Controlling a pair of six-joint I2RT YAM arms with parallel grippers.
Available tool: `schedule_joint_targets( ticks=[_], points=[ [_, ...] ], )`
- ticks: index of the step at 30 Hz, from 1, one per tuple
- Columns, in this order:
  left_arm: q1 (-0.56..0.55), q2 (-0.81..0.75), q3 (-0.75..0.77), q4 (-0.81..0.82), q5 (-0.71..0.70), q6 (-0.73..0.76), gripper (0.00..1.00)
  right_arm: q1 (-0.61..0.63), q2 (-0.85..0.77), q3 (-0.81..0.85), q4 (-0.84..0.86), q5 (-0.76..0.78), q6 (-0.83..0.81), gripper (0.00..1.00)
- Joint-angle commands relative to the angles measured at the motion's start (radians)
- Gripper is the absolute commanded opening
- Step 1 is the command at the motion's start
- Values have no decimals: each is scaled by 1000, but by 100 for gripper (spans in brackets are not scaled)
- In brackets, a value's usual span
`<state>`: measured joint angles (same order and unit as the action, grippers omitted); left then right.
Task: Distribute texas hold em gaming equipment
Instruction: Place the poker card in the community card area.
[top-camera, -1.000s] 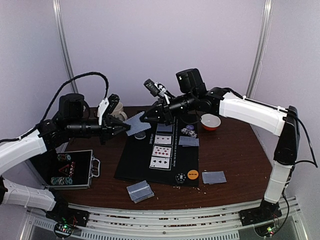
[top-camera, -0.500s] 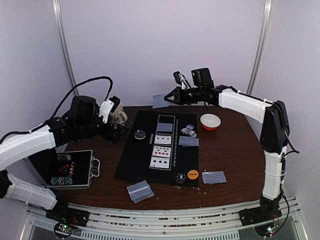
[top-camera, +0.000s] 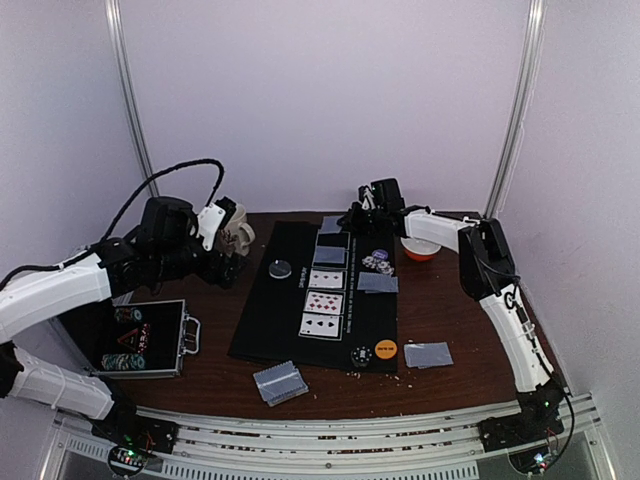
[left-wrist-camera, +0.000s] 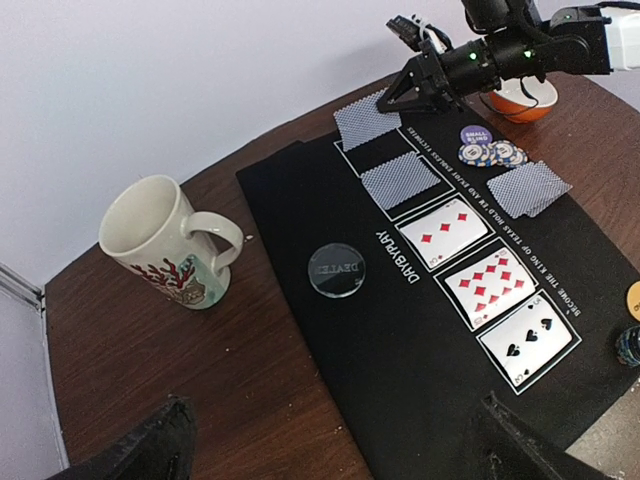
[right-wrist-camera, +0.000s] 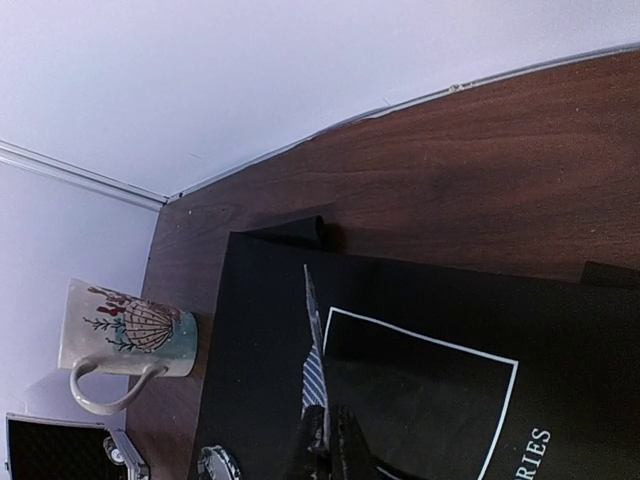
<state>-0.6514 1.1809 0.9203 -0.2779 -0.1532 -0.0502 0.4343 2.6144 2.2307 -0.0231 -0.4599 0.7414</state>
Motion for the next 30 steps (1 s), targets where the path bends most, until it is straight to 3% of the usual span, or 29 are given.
schedule_joint_targets(
  ticks=[1,17,30],
  points=[
    [14,29,-1,59,-10,33,98,-12,45,82,40,-11,49,0],
    [45,60,-10,78,23,42,98,-35,187,204,-157,-98,-28,0],
    [52,69,-12,82,42,41,98,-36,199,238,-235,-42,-155,0]
  ],
)
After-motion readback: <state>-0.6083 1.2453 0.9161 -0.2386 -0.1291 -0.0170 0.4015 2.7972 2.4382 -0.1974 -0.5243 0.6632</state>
